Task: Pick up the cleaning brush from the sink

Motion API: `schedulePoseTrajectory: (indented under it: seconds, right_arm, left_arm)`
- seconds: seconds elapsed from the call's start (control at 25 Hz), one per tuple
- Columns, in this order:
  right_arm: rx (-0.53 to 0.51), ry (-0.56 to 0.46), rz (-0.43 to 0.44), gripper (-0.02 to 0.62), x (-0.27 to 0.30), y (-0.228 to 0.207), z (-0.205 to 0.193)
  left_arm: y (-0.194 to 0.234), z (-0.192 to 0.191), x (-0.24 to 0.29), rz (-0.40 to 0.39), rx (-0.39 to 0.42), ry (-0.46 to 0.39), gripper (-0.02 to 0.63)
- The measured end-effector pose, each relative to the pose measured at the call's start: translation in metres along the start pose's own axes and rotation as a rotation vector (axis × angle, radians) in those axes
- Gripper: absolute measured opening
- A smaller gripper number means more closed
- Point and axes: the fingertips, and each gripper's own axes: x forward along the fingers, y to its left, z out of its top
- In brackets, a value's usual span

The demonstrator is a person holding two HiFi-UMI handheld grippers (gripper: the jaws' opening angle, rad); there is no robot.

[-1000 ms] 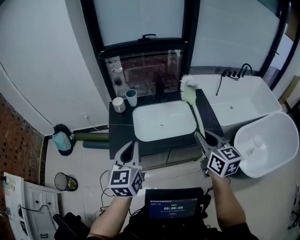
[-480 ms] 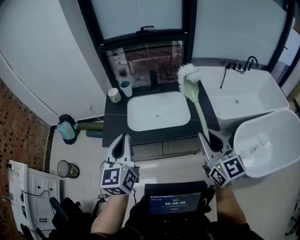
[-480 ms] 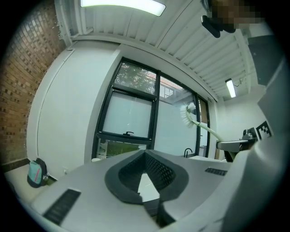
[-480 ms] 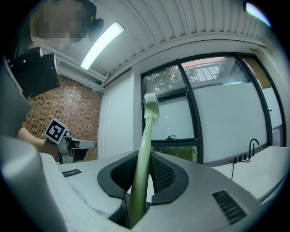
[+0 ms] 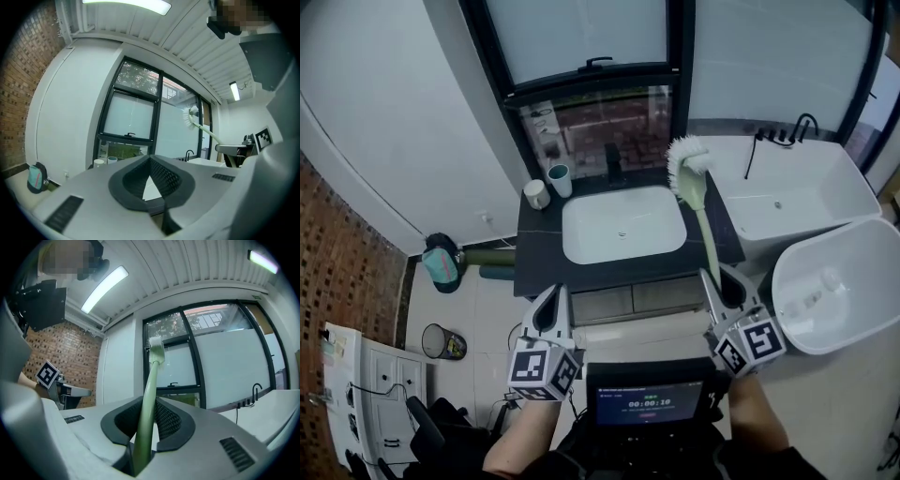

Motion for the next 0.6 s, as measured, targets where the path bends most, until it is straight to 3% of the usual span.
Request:
schedulePoseTrajectory:
  seconds: [0.6]
  right_arm:
    - [-0.036,0.009,-0.023,0.038,-0.010,0.013,0.003]
  left_arm:
    - [0.001,-0.008,-0.013,-0.020,-0.002,-0.008,0.000]
